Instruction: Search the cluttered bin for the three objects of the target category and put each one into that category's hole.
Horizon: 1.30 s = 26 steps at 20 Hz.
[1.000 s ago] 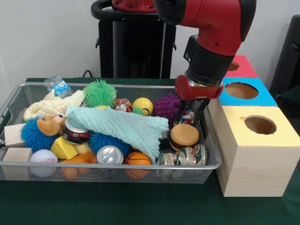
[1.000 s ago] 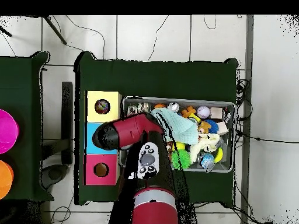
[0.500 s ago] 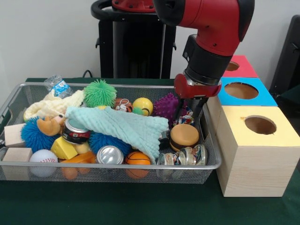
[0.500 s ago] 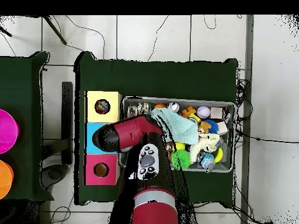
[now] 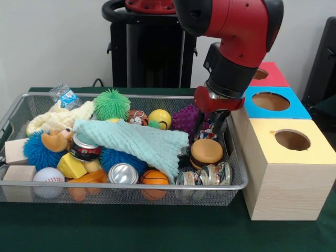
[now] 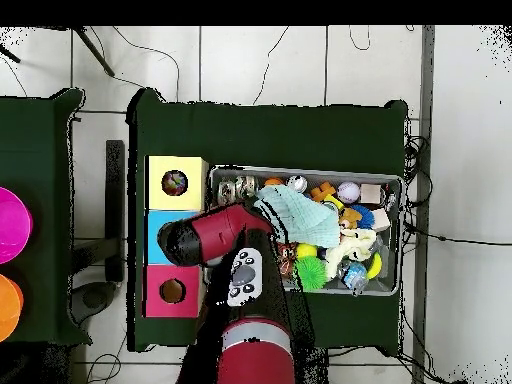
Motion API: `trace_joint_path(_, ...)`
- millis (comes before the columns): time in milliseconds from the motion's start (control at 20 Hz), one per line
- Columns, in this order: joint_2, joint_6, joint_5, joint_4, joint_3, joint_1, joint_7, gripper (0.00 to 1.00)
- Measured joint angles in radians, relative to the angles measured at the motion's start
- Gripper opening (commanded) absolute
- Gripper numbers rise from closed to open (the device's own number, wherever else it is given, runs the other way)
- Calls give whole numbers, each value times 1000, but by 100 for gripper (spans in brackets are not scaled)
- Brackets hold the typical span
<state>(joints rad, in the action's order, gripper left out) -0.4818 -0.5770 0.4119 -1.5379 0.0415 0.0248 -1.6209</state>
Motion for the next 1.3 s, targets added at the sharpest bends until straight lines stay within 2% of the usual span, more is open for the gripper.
trace_joint_path(250,50,77,26,9,80,73,-7,100)
trace_joint_path(400,97,163,29,10,146,137,-25,100)
trace_joint_path(700,136,231,24,10,186,162,-50,100)
trace_joint_path(1000,131,242,-1,4,142,108,-51,100)
trace_joint_path(1100,109,243,-17,-19,90,49,-51,100)
trace_joint_path(1250,89,243,-28,-46,49,-1,-51,100)
trace_joint_path(1300,74,243,-35,-69,15,-42,-51,100)
